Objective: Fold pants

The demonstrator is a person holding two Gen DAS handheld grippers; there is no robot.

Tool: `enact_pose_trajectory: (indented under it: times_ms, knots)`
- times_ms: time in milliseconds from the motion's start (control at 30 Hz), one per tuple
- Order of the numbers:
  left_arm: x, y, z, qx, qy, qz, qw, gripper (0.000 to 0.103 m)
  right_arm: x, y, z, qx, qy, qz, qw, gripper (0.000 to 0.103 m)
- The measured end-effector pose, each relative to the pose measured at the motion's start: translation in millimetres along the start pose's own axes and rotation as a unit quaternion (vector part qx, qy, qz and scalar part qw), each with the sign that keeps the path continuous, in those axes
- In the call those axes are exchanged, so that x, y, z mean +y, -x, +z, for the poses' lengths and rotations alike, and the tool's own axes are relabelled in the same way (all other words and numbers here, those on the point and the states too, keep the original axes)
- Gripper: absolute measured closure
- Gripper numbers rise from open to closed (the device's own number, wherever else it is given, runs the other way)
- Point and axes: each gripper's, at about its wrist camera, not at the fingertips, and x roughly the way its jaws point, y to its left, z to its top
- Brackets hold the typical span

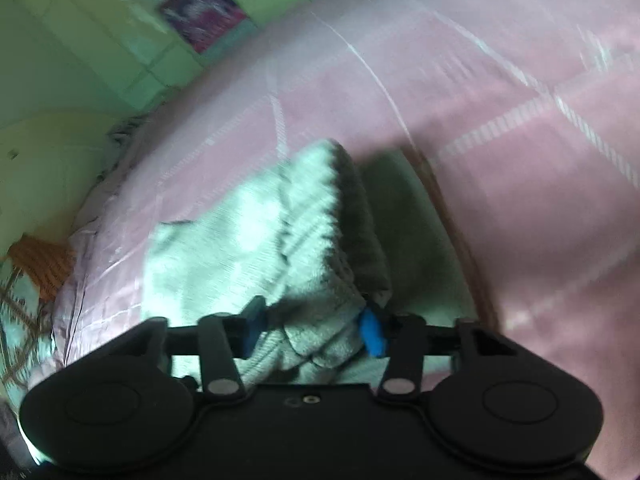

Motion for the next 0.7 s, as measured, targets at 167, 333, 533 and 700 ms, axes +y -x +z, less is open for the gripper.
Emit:
enact_pose_trajectory:
  times_ms: [167, 333, 533, 700]
  knots:
    - [-7.3, 3.8, 1.0, -0.005, 0.003, -0.016, 0.9999, 0.079, 29.9, 16.5, 1.2, -0.034, 0.056, 0.014, 0.998, 0.065]
    - [-22.0, 2.6, 2.0, -0.006, -0.006, -0.034, 0.9994, 0.079, 38.3, 33.1, 10.6, -0.053, 0.083, 0.024, 0.995, 0.079]
    - [-23.9, -10.8, -1.6, 0.010, -0.001, -0.035, 0.9993, 0.079, 0.4, 26.9, 8.8, -0.025, 0.049, -0.011, 0.998, 0.064]
    - [-19.2, -10.2, 0.1, 0.014, 0.000, -0.037, 0.9992, 0.079, -35.3, 10.5, -0.6, 0.022, -0.050, 0.008, 0.998, 0.036]
